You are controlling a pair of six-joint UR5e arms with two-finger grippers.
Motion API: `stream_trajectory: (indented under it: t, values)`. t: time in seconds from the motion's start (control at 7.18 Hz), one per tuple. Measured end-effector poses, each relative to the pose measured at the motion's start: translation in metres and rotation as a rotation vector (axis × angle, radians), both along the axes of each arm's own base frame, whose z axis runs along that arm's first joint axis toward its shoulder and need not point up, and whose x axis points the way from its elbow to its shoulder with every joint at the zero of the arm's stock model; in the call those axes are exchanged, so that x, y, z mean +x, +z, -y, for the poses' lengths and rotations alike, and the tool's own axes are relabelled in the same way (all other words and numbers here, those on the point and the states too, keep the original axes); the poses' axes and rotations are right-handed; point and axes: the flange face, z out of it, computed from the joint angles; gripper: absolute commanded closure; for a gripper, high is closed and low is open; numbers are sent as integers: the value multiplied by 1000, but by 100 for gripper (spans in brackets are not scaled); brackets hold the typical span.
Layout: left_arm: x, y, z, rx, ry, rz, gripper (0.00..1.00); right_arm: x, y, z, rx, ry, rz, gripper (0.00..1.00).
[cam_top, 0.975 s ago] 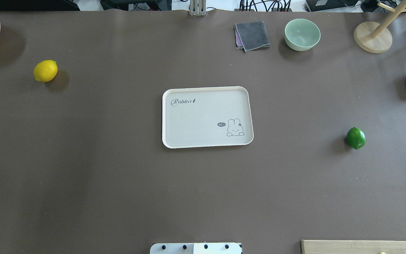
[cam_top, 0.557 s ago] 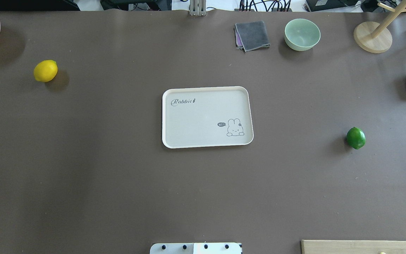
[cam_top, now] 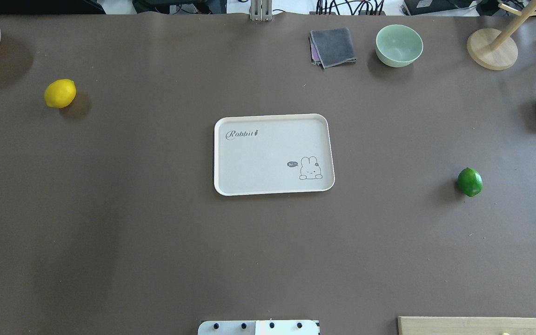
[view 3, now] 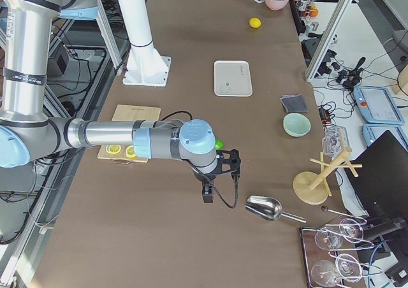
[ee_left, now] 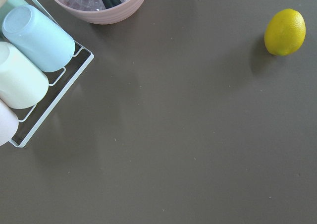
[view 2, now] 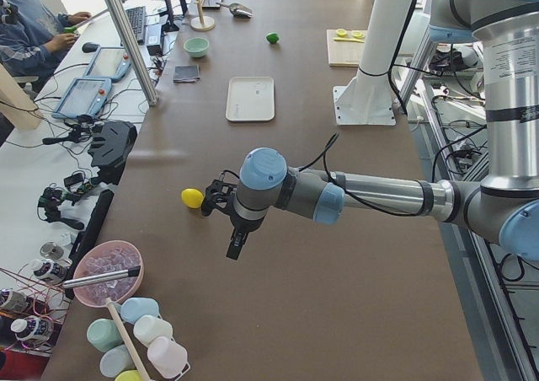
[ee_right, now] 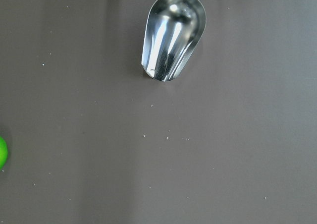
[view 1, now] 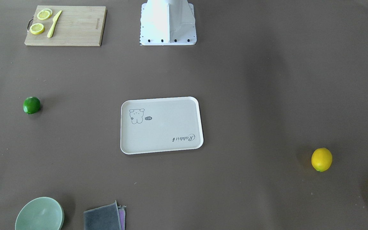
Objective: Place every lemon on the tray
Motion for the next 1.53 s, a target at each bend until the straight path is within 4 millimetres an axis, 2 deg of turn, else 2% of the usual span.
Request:
stream_trajectory:
  t: [0.28,0.56,1.39,1.53]
  values:
    - [4,-12,13,0,-15,-8,3,-1,1,0,7,-11,-8,0]
    - [18,-18,20,2,6,-11,3,-1,2,-1,23,-29,-13,0]
    - [34,-21,22,3,45,-28,3,-5,-1,-1,33,-37,23,0]
    - [40,-20,23,-1,55,-29,3,-11,-4,2,37,-50,33,0]
